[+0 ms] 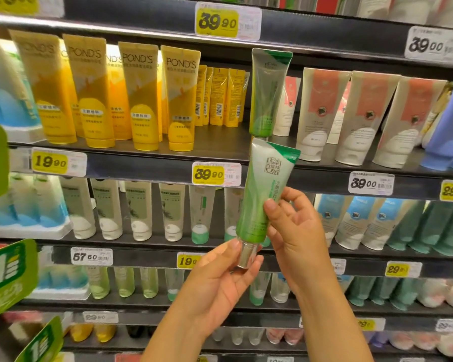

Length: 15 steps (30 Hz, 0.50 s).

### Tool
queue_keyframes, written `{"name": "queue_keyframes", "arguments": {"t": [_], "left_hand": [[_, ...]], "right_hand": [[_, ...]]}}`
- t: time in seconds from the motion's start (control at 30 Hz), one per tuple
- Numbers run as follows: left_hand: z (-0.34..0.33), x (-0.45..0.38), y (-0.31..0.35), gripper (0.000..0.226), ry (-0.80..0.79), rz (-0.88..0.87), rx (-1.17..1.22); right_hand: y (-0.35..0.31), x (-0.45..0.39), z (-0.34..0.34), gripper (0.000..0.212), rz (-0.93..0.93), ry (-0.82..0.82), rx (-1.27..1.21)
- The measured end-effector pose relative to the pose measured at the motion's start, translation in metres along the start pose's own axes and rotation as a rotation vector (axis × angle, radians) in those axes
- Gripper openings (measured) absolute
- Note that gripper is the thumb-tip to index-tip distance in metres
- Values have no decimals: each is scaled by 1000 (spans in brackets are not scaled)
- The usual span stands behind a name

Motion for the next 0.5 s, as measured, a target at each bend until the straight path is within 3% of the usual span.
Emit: {"name": "queue_keyframes", "arguments": {"t": [0.27,0.5], "left_hand": [[0,2,-2,37,37,-10,-19],[-11,2,1,54,124,-135,-171]], "right_hand": [[3,2,3,42,0,-1,34],[-1,3,5,35,20,-45,248]]}}
Point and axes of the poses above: each hand's wrist, its own x-axis away from the middle knuckle, its own z-axis out of the back of the hand, y = z × x, the point moved 2 cm from there along -x, towards the middle knuckle, and after that the axes turned 5 degrees about x, right-handed, at the moved point
